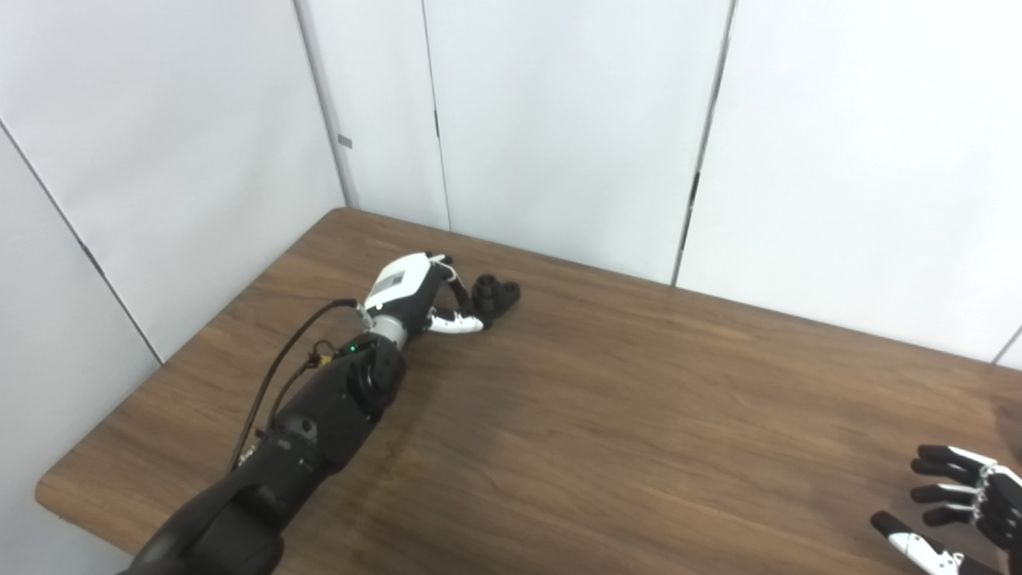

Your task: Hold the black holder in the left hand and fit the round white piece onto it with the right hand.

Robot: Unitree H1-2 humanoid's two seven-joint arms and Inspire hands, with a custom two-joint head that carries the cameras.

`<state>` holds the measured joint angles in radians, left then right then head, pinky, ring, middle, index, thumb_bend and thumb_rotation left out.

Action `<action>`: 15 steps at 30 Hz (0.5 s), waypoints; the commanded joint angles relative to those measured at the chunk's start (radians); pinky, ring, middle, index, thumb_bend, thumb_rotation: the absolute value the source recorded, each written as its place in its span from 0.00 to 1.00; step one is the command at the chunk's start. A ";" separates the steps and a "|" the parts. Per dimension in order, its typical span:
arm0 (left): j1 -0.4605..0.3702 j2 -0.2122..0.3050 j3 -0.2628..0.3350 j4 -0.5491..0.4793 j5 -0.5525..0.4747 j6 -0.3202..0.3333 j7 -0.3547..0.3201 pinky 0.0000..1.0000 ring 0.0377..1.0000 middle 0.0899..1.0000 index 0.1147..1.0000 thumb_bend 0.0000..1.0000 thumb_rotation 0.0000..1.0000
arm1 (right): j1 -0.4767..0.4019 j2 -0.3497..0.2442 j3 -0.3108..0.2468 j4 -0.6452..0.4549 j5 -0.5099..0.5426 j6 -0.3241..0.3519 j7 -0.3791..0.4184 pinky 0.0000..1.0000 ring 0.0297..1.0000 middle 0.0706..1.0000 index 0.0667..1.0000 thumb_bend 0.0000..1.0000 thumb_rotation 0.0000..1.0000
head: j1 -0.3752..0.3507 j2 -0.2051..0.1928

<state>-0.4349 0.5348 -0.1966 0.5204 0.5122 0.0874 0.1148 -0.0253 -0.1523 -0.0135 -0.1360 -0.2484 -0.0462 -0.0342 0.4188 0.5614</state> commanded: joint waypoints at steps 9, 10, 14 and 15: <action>0.113 -0.032 -0.115 -0.219 0.016 -0.072 -0.111 1.00 1.00 0.96 0.42 0.52 0.06 | -0.034 -0.004 0.001 -0.022 0.015 -0.031 -0.001 0.48 0.56 0.62 0.62 0.54 0.00 | -0.033 0.011; 0.122 -0.034 -0.123 -0.244 0.011 -0.079 -0.121 1.00 1.00 0.96 0.42 0.52 0.06 | -0.033 -0.004 0.002 -0.023 0.014 -0.032 0.000 0.48 0.56 0.63 0.63 0.54 0.00 | -0.044 0.015; 0.151 -0.046 -0.159 -0.323 0.031 -0.106 -0.136 1.00 1.00 0.96 0.42 0.52 0.06 | -0.033 -0.006 0.004 -0.006 0.006 -0.057 -0.009 0.49 0.56 0.63 0.63 0.55 0.00 | -0.069 0.023; 0.157 -0.047 -0.171 -0.341 0.039 -0.111 -0.145 1.00 1.00 0.96 0.42 0.52 0.06 | -0.034 -0.008 0.005 0.001 0.004 -0.067 -0.010 0.48 0.56 0.63 0.63 0.55 0.00 | -0.079 0.026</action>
<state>-0.2964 0.5073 -0.3236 0.1987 0.5255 0.0206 0.0315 -0.0324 -0.1523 -0.0094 -0.1237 -0.2437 -0.0563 -0.0353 0.3391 0.5875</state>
